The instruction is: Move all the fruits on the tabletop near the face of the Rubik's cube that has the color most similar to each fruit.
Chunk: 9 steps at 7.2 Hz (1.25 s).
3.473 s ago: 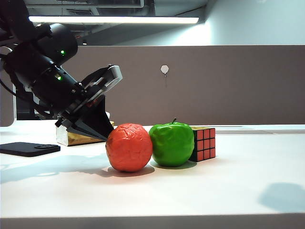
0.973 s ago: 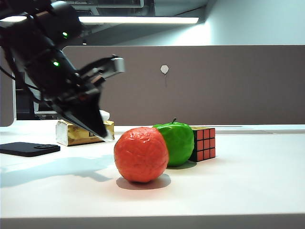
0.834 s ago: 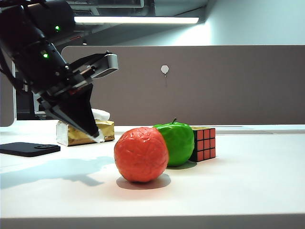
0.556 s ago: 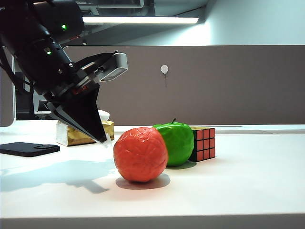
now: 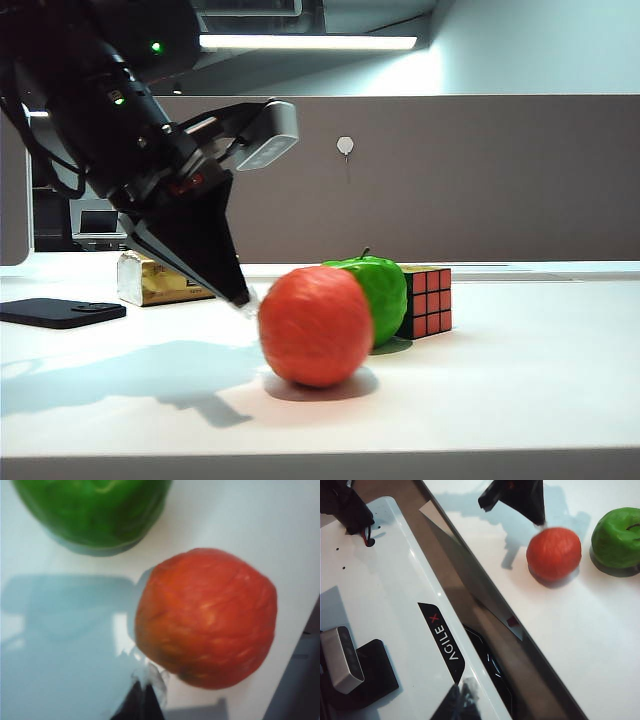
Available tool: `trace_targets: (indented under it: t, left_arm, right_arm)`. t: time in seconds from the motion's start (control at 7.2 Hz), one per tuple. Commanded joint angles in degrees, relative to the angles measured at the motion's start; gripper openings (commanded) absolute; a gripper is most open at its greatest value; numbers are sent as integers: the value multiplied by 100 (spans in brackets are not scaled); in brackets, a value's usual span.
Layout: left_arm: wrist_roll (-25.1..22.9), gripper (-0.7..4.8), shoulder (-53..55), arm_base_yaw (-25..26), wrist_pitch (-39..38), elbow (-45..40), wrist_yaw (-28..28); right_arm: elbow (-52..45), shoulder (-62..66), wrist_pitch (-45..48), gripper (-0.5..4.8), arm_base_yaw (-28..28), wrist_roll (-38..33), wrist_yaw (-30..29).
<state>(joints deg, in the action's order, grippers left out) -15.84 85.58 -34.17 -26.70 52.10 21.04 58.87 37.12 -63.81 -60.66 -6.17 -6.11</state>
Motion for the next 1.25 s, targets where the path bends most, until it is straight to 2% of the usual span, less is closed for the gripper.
trace_targets:
  t: [0.14, 1.11, 1.25]
  left_arm:
    - [20, -5, -7, -118, 22, 2, -87]
    - [393, -5, -9, -413, 68, 2, 254]
    - [380, -5, -9, -503, -35, 2, 101]
  right_arm:
    - [20, -22, 55, -1, -7, -13, -24]
    - [20, -205, -66, -1, -4, -138, -22]
    - [20, -236, -72, -1, -4, -162, -22]
